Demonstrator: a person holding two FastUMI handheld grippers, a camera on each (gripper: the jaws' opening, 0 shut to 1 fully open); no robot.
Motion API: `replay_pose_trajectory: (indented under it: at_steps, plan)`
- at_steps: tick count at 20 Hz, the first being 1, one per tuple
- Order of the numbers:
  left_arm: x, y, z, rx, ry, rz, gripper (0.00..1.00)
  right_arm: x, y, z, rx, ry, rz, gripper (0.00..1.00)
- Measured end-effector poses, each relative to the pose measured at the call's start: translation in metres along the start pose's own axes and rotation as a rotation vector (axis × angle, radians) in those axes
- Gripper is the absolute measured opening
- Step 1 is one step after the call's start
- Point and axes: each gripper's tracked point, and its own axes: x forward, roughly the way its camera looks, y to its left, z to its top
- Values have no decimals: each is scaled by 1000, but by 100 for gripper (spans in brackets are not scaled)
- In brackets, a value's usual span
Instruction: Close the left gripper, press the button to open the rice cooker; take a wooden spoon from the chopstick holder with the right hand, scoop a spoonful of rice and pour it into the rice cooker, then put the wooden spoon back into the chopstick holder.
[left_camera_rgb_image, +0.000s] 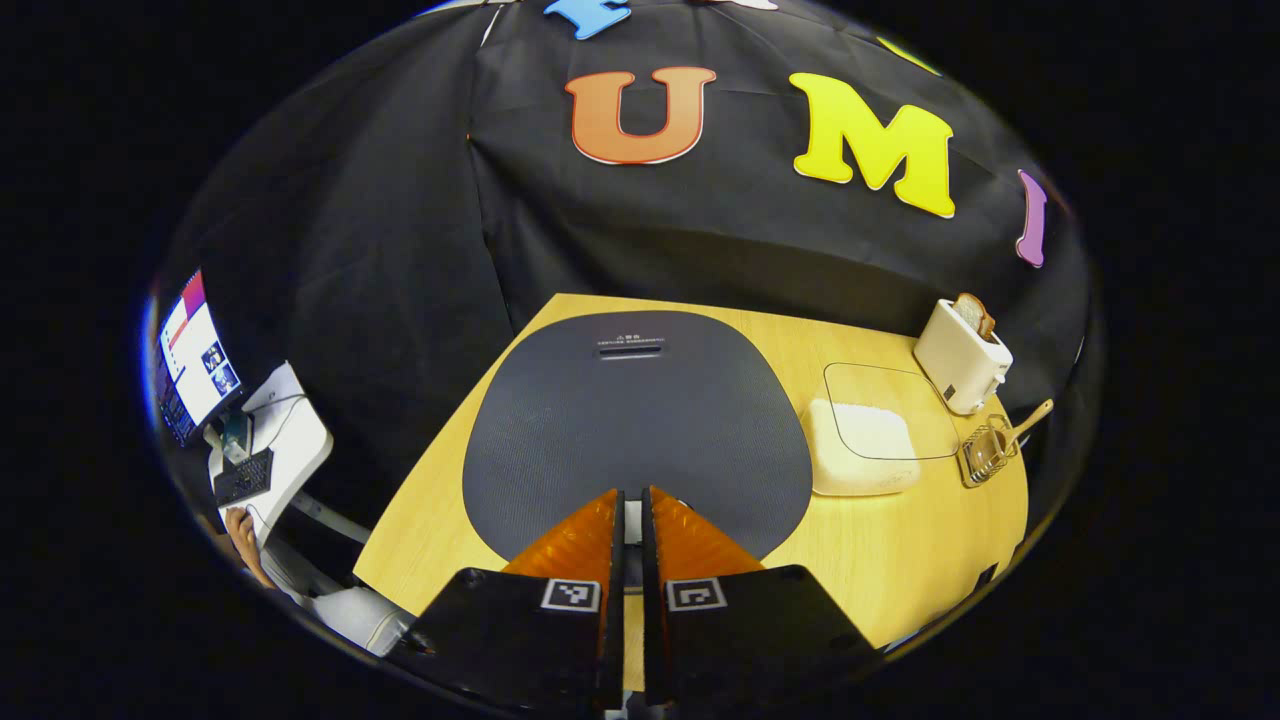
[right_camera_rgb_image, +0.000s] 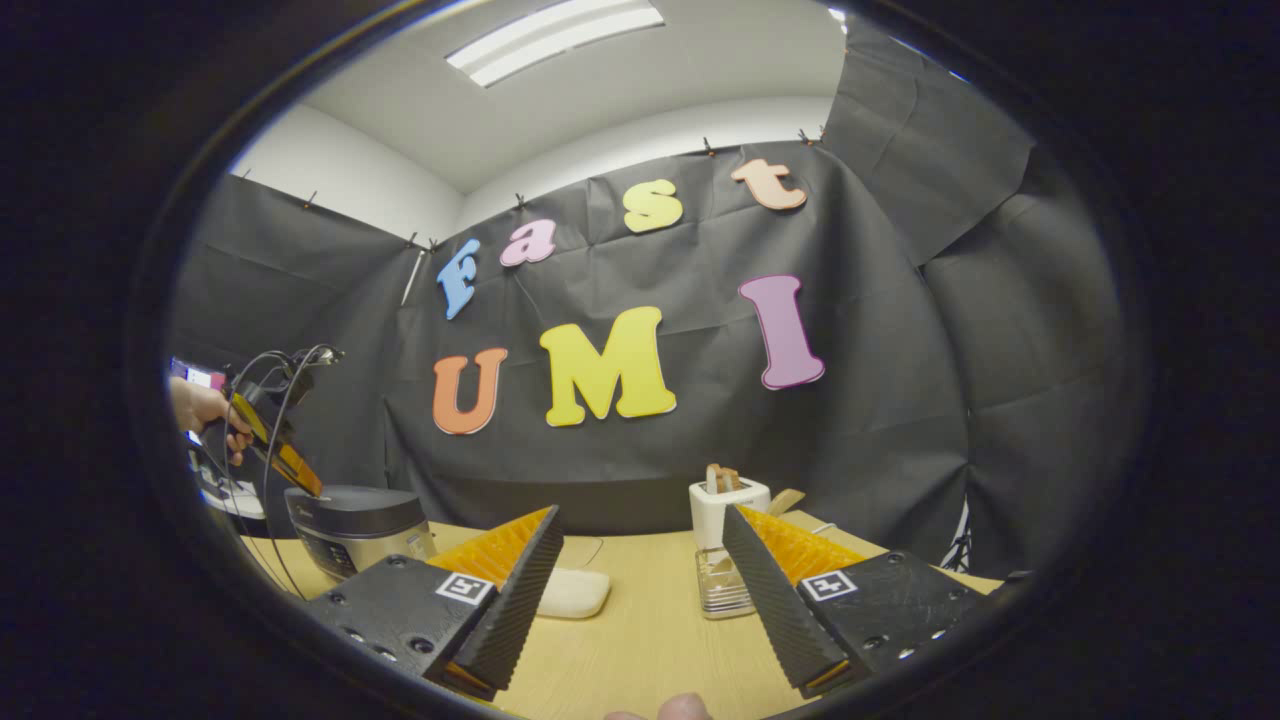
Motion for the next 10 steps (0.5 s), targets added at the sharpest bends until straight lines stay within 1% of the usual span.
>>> replay_pose_trajectory:
  at_steps: [2, 4, 5, 6, 8, 10]
  plan:
    - [1, 0, 1, 3, -2, 4, 4, 1, -1, 0, 0, 0, 0, 95]
    - [2, -2, -2, -26, -8, -1, 4, 0, -2, 0, 0, -5, -9, 95]
    - [2, -2, -1, -21, -20, -10, 3, 0, -2, -1, 4, -3, -12, 95]
    - [4, -2, -6, -23, -3, -15, 4, 1, -1, -5, 8, 7, -9, 95]
    - [4, -3, -4, -31, -33, -10, 4, 2, 0, -7, 20, 18, -4, 95]
    - [3, -1, -4, -3, -43, 0, 4, 1, 0, -6, 19, 19, -2, 95]
